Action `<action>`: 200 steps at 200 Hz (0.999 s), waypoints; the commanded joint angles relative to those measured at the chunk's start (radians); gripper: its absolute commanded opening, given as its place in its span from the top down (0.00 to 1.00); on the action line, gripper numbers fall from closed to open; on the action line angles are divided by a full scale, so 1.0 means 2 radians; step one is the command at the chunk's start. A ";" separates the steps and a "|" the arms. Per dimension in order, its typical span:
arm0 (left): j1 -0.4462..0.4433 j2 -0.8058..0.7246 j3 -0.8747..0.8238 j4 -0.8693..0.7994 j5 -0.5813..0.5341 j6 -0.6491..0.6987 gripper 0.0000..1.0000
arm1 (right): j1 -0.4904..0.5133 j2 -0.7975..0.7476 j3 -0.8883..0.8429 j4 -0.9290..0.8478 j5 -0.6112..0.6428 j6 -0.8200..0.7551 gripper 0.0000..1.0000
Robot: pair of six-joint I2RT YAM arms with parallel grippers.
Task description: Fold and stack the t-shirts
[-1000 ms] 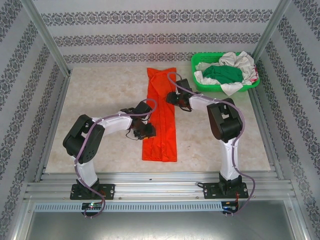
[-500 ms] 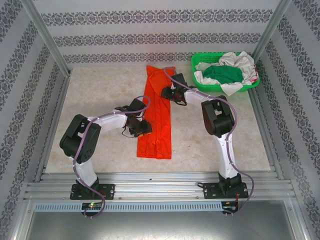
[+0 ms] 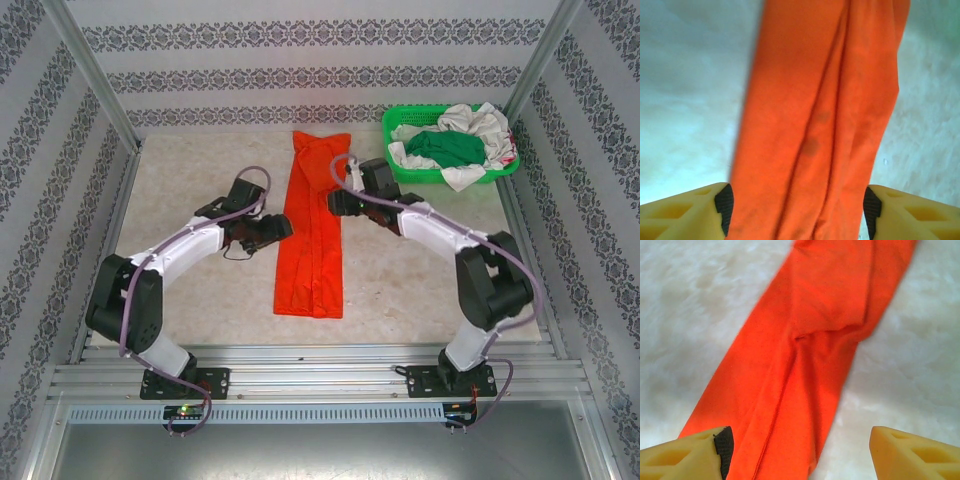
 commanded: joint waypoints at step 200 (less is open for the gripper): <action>0.080 -0.132 -0.122 -0.017 -0.010 0.014 0.26 | 0.235 0.059 -0.033 -0.241 -0.012 0.234 0.58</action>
